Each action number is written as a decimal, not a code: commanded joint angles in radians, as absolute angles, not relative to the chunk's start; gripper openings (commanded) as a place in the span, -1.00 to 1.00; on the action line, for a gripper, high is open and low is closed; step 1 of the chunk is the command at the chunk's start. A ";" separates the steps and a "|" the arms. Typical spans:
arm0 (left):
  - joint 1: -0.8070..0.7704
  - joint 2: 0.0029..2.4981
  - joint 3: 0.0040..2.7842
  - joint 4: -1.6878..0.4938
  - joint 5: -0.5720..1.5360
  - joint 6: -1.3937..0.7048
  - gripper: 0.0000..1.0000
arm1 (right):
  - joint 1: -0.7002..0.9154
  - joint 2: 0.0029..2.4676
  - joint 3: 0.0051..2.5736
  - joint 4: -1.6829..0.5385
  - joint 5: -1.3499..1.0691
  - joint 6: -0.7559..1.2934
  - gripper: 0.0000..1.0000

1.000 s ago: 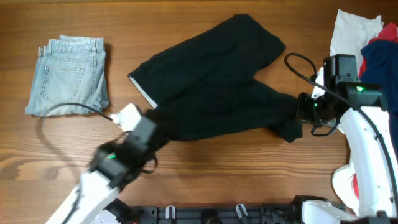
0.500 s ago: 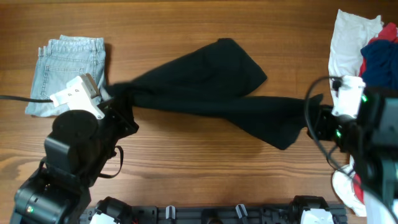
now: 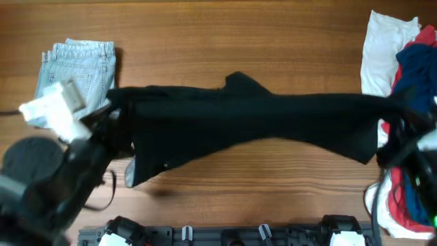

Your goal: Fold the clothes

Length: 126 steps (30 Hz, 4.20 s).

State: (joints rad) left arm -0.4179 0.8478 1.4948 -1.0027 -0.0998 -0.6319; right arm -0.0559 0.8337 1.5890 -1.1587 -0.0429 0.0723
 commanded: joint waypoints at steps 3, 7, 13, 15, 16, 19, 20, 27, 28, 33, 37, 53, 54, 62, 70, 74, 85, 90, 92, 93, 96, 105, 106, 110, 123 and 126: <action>-0.396 1.063 1.505 -0.963 -0.210 -0.553 -0.92 | -0.065 1.102 1.590 -1.160 0.057 0.025 -0.91; -0.337 1.265 1.506 -0.871 -0.197 -0.553 -0.92 | -0.065 1.333 1.590 -1.119 -0.012 -0.019 -0.91; -0.178 1.592 1.539 -0.410 0.071 -0.531 -0.92 | -0.070 1.660 1.665 -0.884 -0.054 0.096 -0.92; -0.135 1.665 1.625 -0.363 0.120 -0.565 -0.93 | -0.078 1.710 1.782 -0.856 -0.053 0.114 -0.92; -0.112 1.695 1.690 -0.368 0.142 -0.588 -0.92 | -0.083 1.726 1.854 -0.853 -0.044 0.109 -0.92; -0.038 1.772 1.964 -0.371 0.200 -0.591 -0.92 | -0.096 1.736 2.129 -0.855 0.064 0.114 -0.92; -0.026 1.782 2.021 -0.374 0.206 -0.591 -0.92 | -0.099 1.736 2.183 -0.853 0.090 0.114 -0.92; 0.016 1.803 2.323 -0.615 0.236 -0.496 -0.92 | -0.102 1.744 2.360 -0.899 0.168 0.070 -0.91; 0.011 1.803 2.323 -0.715 0.236 -0.473 -0.92 | -0.102 1.751 2.355 -0.934 0.168 0.068 -0.91; -0.025 1.889 2.323 -1.150 0.203 -0.342 -0.92 | -0.093 1.835 2.295 -1.138 0.156 0.044 -0.91; -0.036 2.039 2.322 -1.442 0.114 -0.344 -0.92 | -0.075 1.952 2.181 -1.306 0.122 0.047 -0.91; -0.015 2.198 2.270 -1.685 0.162 -0.291 -0.92 | -0.083 1.940 2.019 -1.227 0.232 0.157 -0.91; -0.007 2.191 2.270 -1.685 0.159 -0.292 -0.92 | -0.083 1.918 2.035 -1.189 0.237 0.152 -0.92; 0.018 2.188 2.270 -1.685 0.159 -0.291 -0.92 | -0.083 1.869 1.997 -1.139 0.240 0.093 -0.91; -0.023 2.188 2.174 -1.686 0.160 -0.290 -0.92 | -0.082 1.872 1.710 -1.256 0.236 0.083 -0.91; -0.064 2.186 1.999 -1.686 0.160 -0.283 -0.92 | -0.082 1.872 1.564 -1.246 0.236 0.123 -0.91; -0.076 2.033 1.593 -1.653 0.002 -0.356 -0.92 | -0.082 1.872 1.494 -1.420 0.142 0.141 -0.91; -0.077 1.892 1.399 -1.602 0.002 -0.375 -0.91 | -0.082 1.872 1.453 -1.508 0.083 0.138 -0.91; -0.076 1.832 1.301 -1.567 0.001 -0.392 -0.92 | -0.082 1.872 1.409 -1.516 0.032 0.138 -0.82; -0.076 1.814 1.271 -1.557 -0.002 -0.403 -0.92 | -0.082 1.872 1.393 -1.517 0.014 0.138 -0.71; -0.076 1.780 1.219 -1.528 -0.005 -0.435 -0.92 | -0.082 1.872 1.340 -1.515 -0.001 0.138 -0.08; -0.076 1.769 1.214 -1.517 -0.006 -0.435 -0.30 | -0.083 1.872 1.224 -1.385 -0.078 0.130 0.99; -0.076 1.769 1.214 -1.516 -0.005 -0.435 -0.29 | -0.083 1.872 1.217 -1.376 -0.094 0.130 1.00; -0.077 1.769 1.214 -1.498 0.001 -0.434 -0.29 | -0.083 1.872 1.165 -1.326 -0.168 0.130 0.99; -0.077 1.769 1.214 -1.150 0.224 -0.388 -0.80 | -0.083 1.867 1.166 -1.134 -0.302 0.131 -0.15; -0.077 1.769 1.214 -1.047 0.292 -0.374 -0.79 | -0.083 1.836 1.240 -1.117 -0.302 0.134 -0.15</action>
State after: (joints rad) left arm -0.0784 1.7912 1.2163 -1.1110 0.1776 -0.4072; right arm -0.0860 1.8771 1.1591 -1.1385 -0.2703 0.1341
